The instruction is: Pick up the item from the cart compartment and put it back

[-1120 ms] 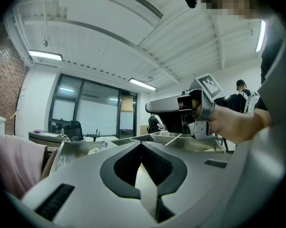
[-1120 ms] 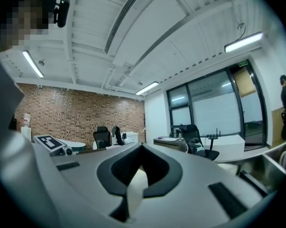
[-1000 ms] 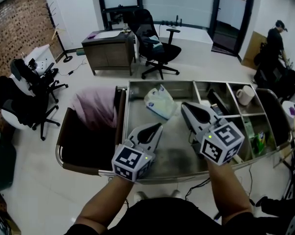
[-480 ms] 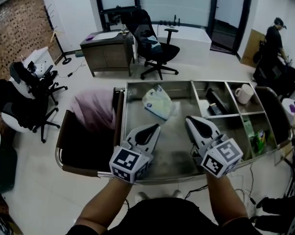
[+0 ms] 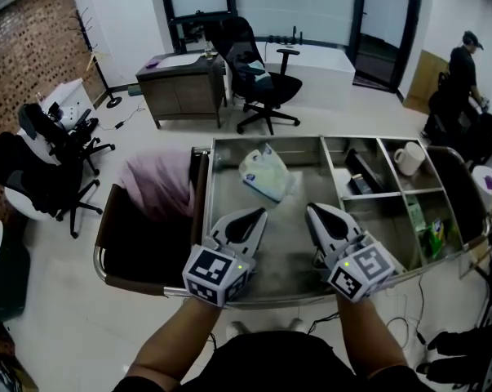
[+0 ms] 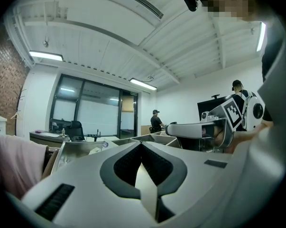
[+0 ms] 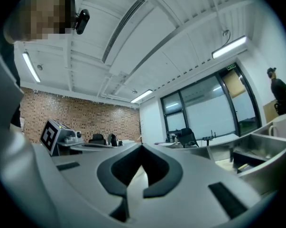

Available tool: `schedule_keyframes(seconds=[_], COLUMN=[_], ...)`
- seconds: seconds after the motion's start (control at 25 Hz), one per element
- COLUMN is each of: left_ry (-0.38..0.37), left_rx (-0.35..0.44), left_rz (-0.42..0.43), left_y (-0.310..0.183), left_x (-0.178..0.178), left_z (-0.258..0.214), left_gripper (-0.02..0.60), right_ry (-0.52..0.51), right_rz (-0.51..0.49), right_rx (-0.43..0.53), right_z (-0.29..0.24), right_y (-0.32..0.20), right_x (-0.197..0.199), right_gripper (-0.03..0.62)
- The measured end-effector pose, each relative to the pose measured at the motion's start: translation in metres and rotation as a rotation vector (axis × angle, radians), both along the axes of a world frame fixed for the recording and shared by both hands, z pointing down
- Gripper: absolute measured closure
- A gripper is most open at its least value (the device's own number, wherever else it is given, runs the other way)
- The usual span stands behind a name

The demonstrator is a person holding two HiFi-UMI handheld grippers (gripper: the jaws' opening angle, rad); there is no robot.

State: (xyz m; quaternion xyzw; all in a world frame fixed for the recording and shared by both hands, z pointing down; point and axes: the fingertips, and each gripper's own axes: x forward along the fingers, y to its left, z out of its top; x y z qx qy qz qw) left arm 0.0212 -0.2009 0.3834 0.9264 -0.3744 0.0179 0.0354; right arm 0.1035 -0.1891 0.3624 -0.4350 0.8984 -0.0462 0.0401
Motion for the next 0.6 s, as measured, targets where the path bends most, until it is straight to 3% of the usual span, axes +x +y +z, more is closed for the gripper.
schedule_keyframes(seconds=[0.6], left_ry=[-0.004], left_rx=[0.005], left_rz=[0.005], left_y=[0.001], left_x=[0.001], left_z=[0.0], left_gripper=[0.581], right_ry=[0.055], right_rz=[-0.013], right_rx=[-0.035], right_z=[0.012], right_y=[0.002], right_x=[-0.009], right_gripper=[0.583])
